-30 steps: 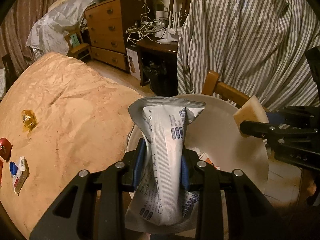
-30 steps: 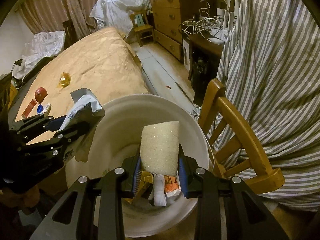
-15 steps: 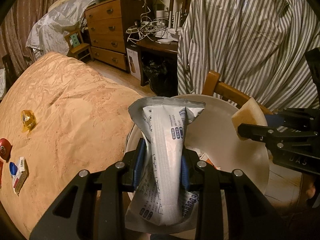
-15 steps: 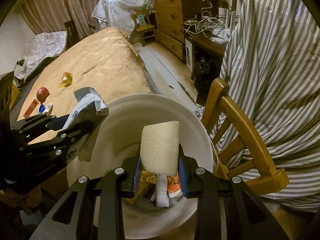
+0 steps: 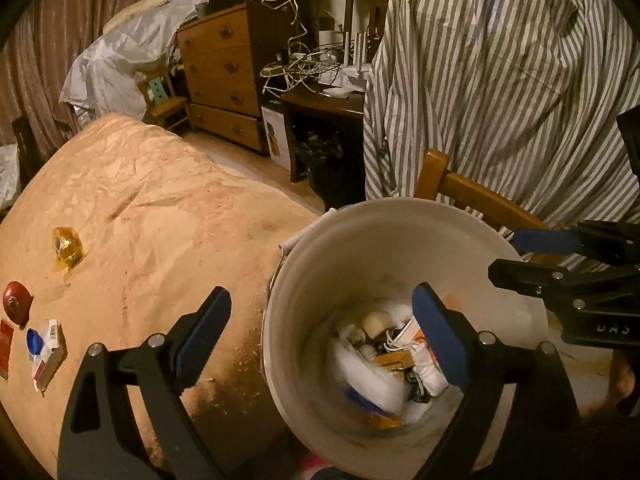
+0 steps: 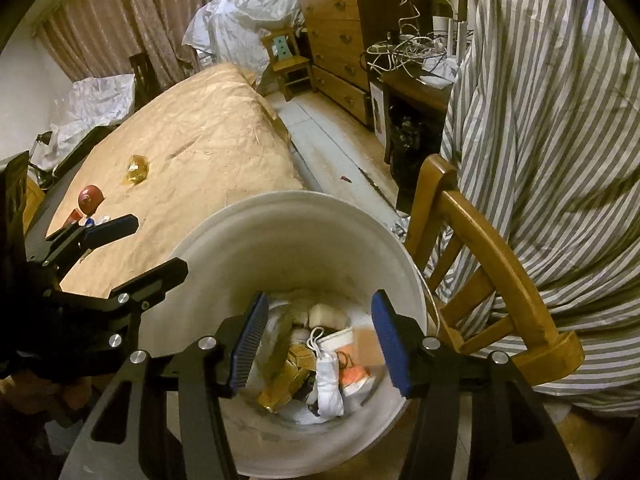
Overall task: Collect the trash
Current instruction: 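Swing both open tools back over the bed toward the wet-wipe pack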
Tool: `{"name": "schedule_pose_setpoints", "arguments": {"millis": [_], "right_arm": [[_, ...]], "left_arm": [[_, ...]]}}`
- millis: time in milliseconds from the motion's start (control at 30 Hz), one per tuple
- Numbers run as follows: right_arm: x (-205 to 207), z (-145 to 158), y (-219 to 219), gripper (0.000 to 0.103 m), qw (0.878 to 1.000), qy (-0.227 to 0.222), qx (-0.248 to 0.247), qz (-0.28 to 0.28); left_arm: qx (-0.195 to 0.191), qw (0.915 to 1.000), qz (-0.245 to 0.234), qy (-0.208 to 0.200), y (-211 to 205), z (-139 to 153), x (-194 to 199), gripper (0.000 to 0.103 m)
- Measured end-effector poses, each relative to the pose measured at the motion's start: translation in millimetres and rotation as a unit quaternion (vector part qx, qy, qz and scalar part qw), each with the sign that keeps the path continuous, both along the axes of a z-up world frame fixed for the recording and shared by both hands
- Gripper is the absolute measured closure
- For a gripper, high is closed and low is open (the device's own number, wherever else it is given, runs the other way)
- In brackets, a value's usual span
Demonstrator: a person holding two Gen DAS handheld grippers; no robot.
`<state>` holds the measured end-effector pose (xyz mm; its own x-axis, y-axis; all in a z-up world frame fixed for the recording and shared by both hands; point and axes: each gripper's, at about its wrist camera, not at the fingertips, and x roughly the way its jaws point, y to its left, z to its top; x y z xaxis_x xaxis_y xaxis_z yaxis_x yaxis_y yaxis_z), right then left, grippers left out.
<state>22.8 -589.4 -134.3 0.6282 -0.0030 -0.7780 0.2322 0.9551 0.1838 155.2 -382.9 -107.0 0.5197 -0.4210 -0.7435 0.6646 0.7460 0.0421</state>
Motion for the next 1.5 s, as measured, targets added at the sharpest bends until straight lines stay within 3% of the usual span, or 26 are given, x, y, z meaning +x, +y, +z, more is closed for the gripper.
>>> {"name": "schedule_pose_setpoints", "arguments": {"millis": [333, 533, 667, 733, 833, 933, 1000, 1167, 1267, 1400, 1500], "right_arm": [[-5, 4, 13, 0.048, 1.0, -0.01, -0.003, 0.007], [-9, 20, 26, 0.048, 0.999, -0.038, -0.01, 0.023], [-6, 28, 52, 0.045, 0.997, -0.061, -0.01, 0.045], [-4, 32, 70, 0.038, 0.995, -0.075, -0.009, 0.06], [4, 35, 102, 0.035, 0.992, -0.086, -0.01, 0.09], [15, 36, 133, 0.035, 0.988, -0.09, -0.002, 0.122], [25, 36, 155, 0.035, 0.986, -0.091, 0.004, 0.14], [56, 19, 220, 0.035, 0.978, -0.073, 0.01, 0.193], [77, 6, 254, 0.035, 0.973, -0.06, 0.01, 0.223], [106, -8, 288, 0.035, 0.969, -0.05, 0.029, 0.242], [122, -17, 310, 0.035, 0.966, -0.046, 0.035, 0.253]], "left_arm": [[-0.001, 1.0, 0.004, -0.001, 11, 2, 2, 0.015], [-0.006, 0.9999, 0.007, -0.007, 38, 7, 4, 0.015], [-0.015, 0.9996, 0.019, -0.016, 80, 12, 9, 0.015], [-0.012, 0.9991, 0.03, -0.026, 104, 12, 13, 0.015], [-0.008, 0.9978, 0.059, -0.03, 159, 6, 31, 0.015], [-0.005, 0.9923, 0.122, -0.018, 227, -3, 63, 0.015], [-0.006, 0.9842, 0.177, -0.011, 277, -9, 85, 0.015], [-0.025, 0.9568, 0.289, 0.018, 381, -28, 121, 0.015], [-0.034, 0.9522, 0.302, 0.028, 404, -34, 129, 0.015], [-0.035, 0.9596, 0.279, 0.021, 395, -32, 138, 0.015], [-0.048, 0.957, 0.285, 0.028, 386, -36, 158, 0.015]]}}
